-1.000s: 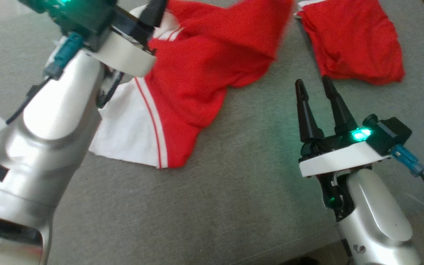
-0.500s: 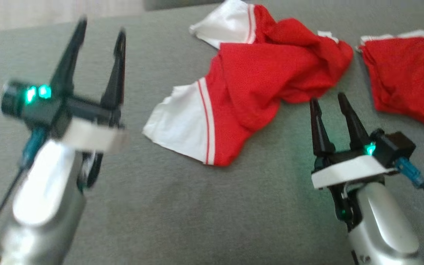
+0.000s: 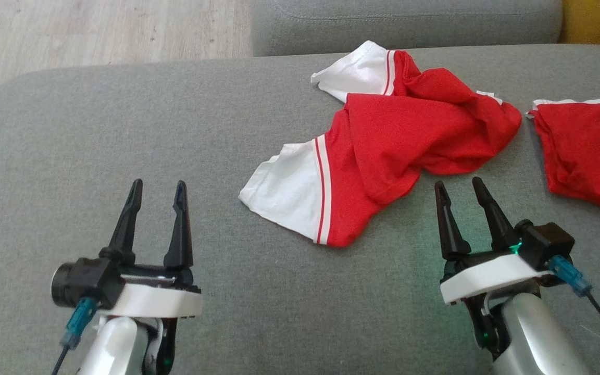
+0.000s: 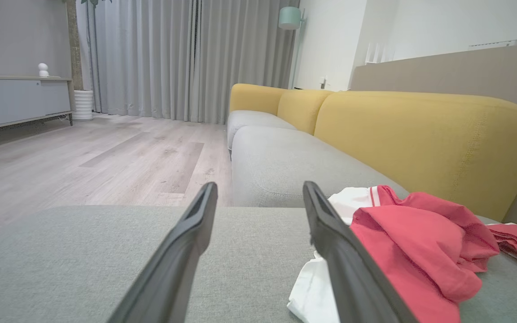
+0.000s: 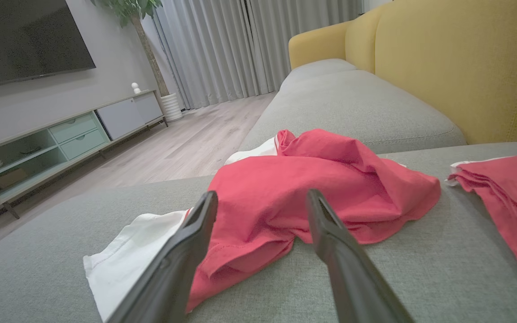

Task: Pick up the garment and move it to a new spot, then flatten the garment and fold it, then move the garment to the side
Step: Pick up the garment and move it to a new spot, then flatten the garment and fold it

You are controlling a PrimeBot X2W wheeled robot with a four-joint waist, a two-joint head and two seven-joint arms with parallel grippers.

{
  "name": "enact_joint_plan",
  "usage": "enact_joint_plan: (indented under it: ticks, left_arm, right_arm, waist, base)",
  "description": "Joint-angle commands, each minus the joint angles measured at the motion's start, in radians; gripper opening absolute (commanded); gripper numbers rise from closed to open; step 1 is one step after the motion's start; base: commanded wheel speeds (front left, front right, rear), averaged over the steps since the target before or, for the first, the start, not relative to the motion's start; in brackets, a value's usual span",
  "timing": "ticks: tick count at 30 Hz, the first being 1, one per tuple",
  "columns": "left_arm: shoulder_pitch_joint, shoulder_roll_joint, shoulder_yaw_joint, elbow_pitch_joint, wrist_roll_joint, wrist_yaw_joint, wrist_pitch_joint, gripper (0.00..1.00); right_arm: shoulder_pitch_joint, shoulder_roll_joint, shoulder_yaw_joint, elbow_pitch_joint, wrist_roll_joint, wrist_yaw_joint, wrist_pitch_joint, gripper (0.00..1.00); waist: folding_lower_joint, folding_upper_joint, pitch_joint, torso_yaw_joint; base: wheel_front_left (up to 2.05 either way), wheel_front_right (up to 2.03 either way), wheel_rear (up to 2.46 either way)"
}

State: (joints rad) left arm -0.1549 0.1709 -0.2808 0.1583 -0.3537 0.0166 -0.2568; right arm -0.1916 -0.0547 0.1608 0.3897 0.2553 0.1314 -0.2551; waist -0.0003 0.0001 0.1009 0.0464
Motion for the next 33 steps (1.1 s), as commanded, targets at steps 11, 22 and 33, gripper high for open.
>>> enact_joint_plan:
  ticks: [11,22,33]
  left_arm:
    - [-0.124,-0.017,0.025,0.118,0.071,-0.054,0.037,1.00]
    - [-0.289,-0.056,-0.033,0.401,0.061,-0.064,0.243,1.00]
    - [-0.367,-0.059,-0.063,0.568,0.050,-0.079,0.331,0.00]
  right_arm:
    - [-0.046,0.005,0.040,-0.046,0.007,-0.001,-0.004,1.00]
    - [-0.074,0.005,0.044,-0.055,0.017,-0.001,-0.005,1.00]
    - [-0.090,0.005,0.045,-0.061,0.028,-0.001,-0.006,1.00]
  waist:
    - [0.0003,-0.0001,0.045,-0.040]
    - [0.0003,-0.0001,0.136,-0.111]
    - [0.0003,-0.0001,0.165,-0.155]
  base:
    - [0.00,0.00,0.00]
    - [0.00,0.00,0.00]
    - [0.00,0.00,0.00]
